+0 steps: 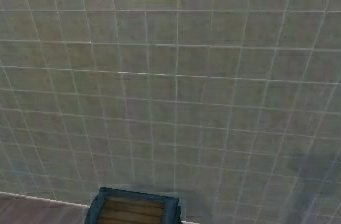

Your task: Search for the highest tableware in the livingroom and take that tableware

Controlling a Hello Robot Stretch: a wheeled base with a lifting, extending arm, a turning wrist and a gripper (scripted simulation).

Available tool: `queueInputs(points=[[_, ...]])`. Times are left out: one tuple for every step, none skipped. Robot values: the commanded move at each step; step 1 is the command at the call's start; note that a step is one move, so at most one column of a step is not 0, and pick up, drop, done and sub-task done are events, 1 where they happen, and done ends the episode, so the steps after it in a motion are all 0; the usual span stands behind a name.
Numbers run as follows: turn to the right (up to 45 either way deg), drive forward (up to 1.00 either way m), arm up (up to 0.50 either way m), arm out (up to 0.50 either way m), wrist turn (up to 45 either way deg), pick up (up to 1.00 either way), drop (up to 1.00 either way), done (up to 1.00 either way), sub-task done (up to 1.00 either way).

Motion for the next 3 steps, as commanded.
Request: queueInputs(points=[[45.0, 0.0, 0.0, 0.0, 0.0, 0.0, 0.0, 0.0, 0.0], [18.0, 0.0, 0.0, 0.0, 0.0, 0.0, 0.0, 0.0, 0.0], [0.0, 0.6, 0.0, 0.0, 0.0, 0.0, 0.0, 0.0, 0.0]])
